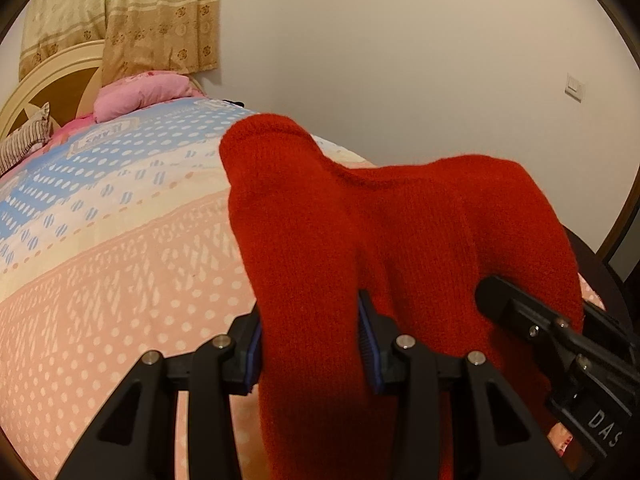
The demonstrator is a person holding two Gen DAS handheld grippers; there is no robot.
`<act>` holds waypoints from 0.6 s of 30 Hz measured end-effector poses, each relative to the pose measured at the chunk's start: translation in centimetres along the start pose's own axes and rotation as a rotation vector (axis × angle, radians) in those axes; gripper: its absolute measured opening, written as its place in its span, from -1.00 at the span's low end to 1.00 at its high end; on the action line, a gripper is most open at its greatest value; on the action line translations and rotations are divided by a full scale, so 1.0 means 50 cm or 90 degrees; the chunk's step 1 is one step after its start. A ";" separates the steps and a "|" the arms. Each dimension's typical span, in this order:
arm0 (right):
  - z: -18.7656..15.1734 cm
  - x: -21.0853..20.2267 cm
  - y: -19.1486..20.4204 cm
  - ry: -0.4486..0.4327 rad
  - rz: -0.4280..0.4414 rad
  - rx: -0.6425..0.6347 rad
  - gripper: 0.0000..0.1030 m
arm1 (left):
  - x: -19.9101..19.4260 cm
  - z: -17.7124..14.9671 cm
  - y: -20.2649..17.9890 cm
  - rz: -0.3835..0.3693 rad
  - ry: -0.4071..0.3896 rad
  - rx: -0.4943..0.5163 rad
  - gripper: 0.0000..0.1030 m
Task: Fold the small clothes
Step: 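Lift the held sweater edge and fold it over with both grippers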
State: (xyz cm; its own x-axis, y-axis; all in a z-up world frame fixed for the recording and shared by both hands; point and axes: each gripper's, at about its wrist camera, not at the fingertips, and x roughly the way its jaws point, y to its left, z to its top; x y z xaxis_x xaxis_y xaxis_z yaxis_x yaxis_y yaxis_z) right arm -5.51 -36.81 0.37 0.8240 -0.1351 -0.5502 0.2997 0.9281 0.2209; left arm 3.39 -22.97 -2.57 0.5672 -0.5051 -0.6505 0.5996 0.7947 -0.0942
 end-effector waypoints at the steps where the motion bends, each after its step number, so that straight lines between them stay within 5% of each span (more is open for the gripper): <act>1: 0.000 0.004 -0.005 0.001 -0.002 0.002 -0.35 | 0.007 0.000 -0.004 0.002 -0.001 0.002 -0.19; 18: -0.026 0.133 -0.111 0.069 -0.031 0.046 -0.35 | 0.088 -0.003 -0.016 0.019 0.049 -0.022 -0.17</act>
State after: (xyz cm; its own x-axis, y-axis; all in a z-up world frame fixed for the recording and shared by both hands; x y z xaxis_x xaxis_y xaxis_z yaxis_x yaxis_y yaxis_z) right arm -2.30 -42.43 -5.55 0.7521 -0.1373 -0.6446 0.3752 0.8933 0.2475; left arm 5.33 -25.76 -5.47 0.5386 -0.4541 -0.7097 0.5621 0.8211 -0.0988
